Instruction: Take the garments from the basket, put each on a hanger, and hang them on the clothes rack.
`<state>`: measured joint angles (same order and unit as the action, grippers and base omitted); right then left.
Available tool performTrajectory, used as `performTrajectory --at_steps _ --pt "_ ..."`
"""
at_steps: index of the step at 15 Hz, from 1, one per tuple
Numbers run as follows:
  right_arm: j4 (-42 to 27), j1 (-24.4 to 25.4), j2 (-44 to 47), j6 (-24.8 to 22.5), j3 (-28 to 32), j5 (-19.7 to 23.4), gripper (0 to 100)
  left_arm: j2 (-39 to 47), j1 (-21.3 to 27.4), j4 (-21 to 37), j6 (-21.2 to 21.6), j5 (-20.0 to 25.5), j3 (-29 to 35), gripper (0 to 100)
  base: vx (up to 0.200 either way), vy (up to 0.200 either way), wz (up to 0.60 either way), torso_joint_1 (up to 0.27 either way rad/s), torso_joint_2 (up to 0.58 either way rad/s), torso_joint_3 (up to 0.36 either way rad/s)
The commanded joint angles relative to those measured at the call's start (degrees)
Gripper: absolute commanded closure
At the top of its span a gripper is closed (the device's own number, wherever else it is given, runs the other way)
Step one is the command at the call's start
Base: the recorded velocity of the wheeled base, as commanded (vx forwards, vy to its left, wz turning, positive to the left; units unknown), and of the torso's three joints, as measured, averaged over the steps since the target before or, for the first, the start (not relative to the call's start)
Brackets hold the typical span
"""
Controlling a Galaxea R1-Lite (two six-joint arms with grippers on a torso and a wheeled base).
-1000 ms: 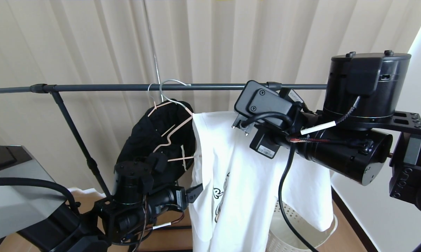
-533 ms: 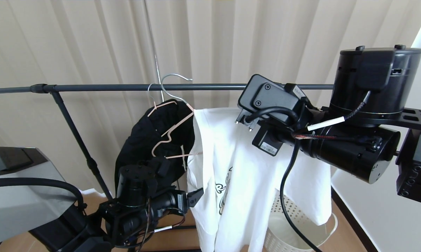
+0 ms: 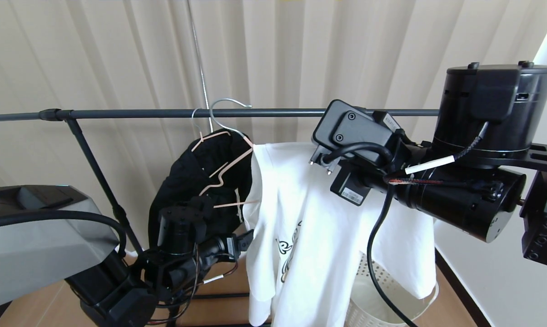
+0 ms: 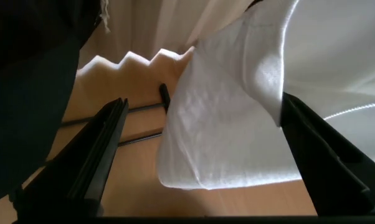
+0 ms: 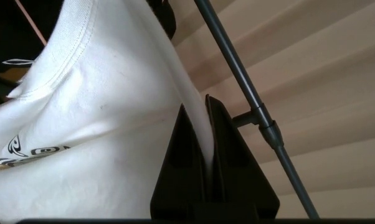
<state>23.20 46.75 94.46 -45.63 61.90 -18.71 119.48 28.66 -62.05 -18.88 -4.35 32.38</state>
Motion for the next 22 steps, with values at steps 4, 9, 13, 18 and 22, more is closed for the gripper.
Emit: performTrajectory --at_steps 4,9,13,18,22 --pt "0.0 0.0 -0.8 -0.1 0.0 0.0 100 1.5 -2.5 -0.3 0.0 0.0 1.4 0 0.0 0.0 0.0 0.0 0.0 0.0" --pt "0.0 0.0 -1.7 0.0 -0.1 0.0 100 2.4 -3.5 -0.4 0.0 0.0 1.9 0 0.0 0.0 0.0 0.0 0.0 0.0" --pt "0.0 -0.3 -1.4 0.0 -0.7 -0.3 100 1.7 -3.4 -2.7 0.3 0.0 1.0 100 0.0 0.0 0.0 0.0 0.0 0.0" --pt "0.0 -4.5 -0.9 1.1 -1.9 0.0 100 -2.4 -3.4 -2.6 0.5 0.0 0.3 100 0.0 0.0 0.0 0.0 0.0 0.0" --pt "0.1 -6.7 -1.2 2.0 -3.6 0.1 100 -2.6 -4.4 -2.7 1.8 0.1 0.1 100 0.0 0.0 0.0 0.0 0.0 0.0"
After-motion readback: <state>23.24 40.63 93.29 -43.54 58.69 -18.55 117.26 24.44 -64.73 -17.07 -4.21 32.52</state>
